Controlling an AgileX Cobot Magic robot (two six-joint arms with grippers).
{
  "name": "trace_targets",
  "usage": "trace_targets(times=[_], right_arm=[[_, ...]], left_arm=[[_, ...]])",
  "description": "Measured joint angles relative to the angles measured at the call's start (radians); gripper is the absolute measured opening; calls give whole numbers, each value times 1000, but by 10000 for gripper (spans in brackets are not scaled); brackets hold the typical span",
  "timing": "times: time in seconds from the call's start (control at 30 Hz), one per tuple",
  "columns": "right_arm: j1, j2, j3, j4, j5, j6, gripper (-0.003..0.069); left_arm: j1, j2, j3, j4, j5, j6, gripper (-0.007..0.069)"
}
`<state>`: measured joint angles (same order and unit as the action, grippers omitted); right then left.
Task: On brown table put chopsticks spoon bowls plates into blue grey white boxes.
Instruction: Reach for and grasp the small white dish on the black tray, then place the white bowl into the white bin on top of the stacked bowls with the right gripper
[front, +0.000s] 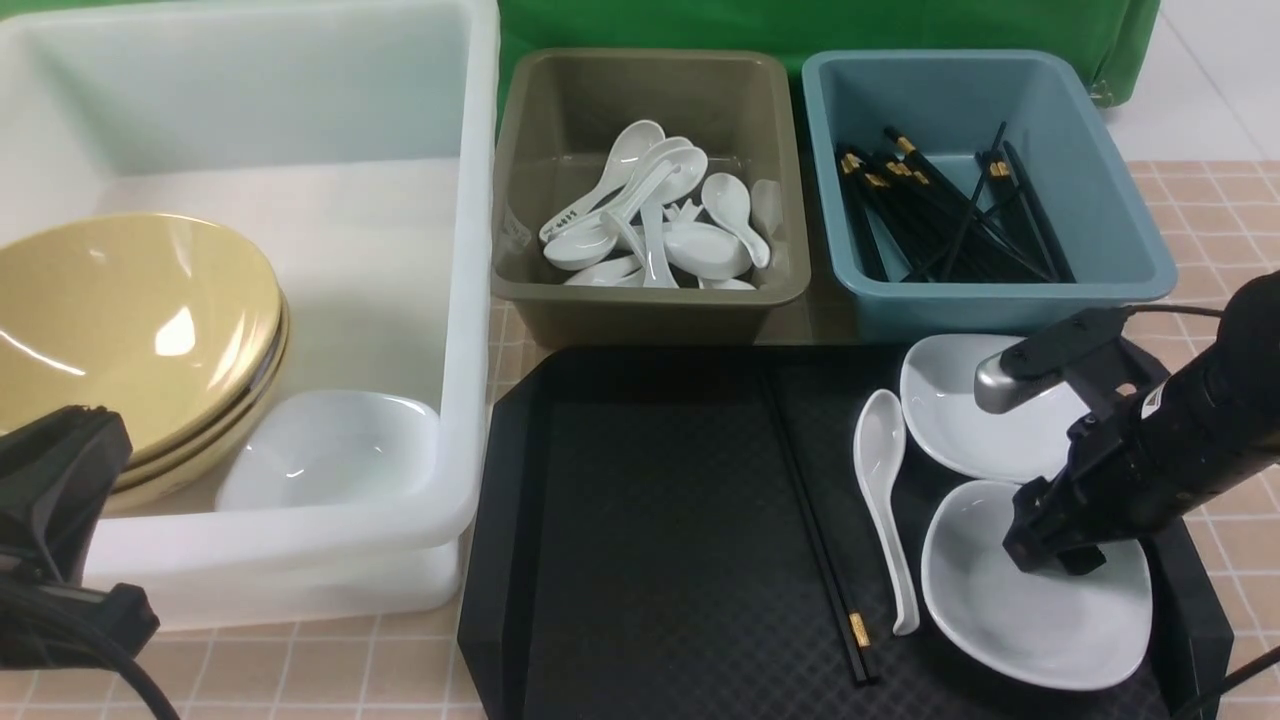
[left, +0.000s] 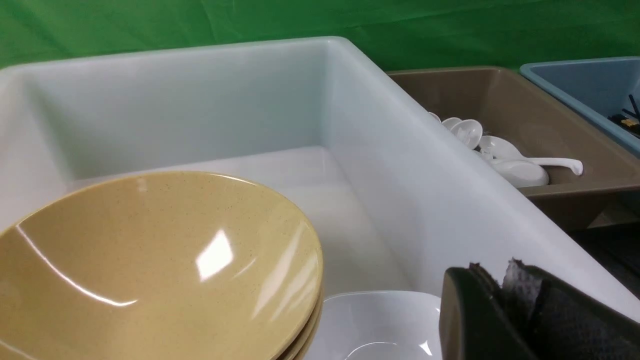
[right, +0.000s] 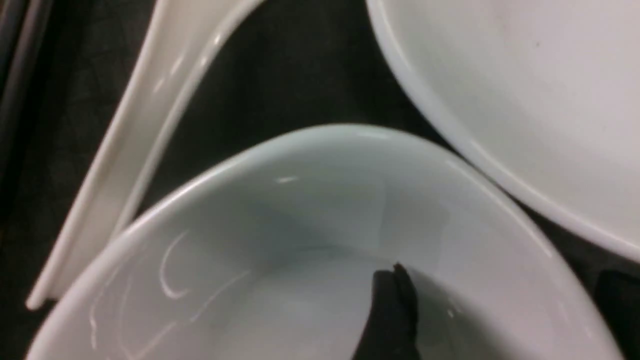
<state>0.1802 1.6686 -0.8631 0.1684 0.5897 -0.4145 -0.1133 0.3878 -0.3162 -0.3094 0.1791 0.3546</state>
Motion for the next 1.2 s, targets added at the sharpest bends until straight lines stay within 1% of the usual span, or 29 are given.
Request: trace_targets(times=[0.03, 0.07, 0.1, 0.13, 0.17, 0.2, 0.33, 0.53, 0.63, 0.7, 0.73, 0.8, 0.87, 0.9, 0.97, 1.0, 1.1, 1.17, 1.2], right_arm=[[0, 2, -2, 6, 9, 3, 489], [0, 2, -2, 9, 12, 3, 483], [0, 4, -3, 24, 32, -3, 414], [-1, 4, -4, 30, 44, -10, 382], [-2, -1, -4, 48, 78, -19, 303], [-3, -7, -4, 64, 104, -22, 263], [-3, -53, -3, 87, 159, -28, 205], [-1, -202, -10, 107, 222, -34, 80], [-1, -291, -66, 118, 265, -55, 71], [-1, -332, -128, 167, 276, -78, 71], [-1, -344, -159, 203, 276, -98, 71], [4, -345, -240, 327, 271, -162, 71], [33, -320, -311, 446, 254, -222, 71], [70, -290, -357, 515, 233, -251, 71], [139, -226, -429, 585, 192, -276, 71], [188, -183, -471, 605, 173, -291, 71], [340, -41, -599, 631, 152, -321, 71], [424, 77, -705, 637, 150, -335, 71], [451, 109, -734, 635, 149, -344, 71]], left_arm=[[0, 0, 1, 0, 0, 0, 59], [0, 0, 1, 0, 0, 0, 59], [0, 0, 1, 0, -2, 0, 59], [0, 0, 1, 0, -4, 0, 59], [0, -1, 1, 0, -4, 0, 59], [0, -2, 1, 0, -6, 0, 59], [0, -15, 1, 0, -6, 0, 59], [0, -72, 1, 0, -19, 0, 59], [0, -122, 0, 7, -46, 0, 59], [0, -133, 1, 12, -50, 0, 59], [0, -133, 4, 13, -51, 0, 59], [0, -133, 7, 14, -51, 0, 59], [0, -133, 11, 15, -68, 0, 59], [0, -133, 12, 15, -78, 0, 59], [0, -133, 13, 10, -88, 0, 59], [0, -133, 13, 6, -89, 0, 59], [0, -133, 13, 3, -90, 0, 59], [0, -133, 13, 2, -88, 0, 59], [0, -133, 13, 1, -85, 0, 59]])
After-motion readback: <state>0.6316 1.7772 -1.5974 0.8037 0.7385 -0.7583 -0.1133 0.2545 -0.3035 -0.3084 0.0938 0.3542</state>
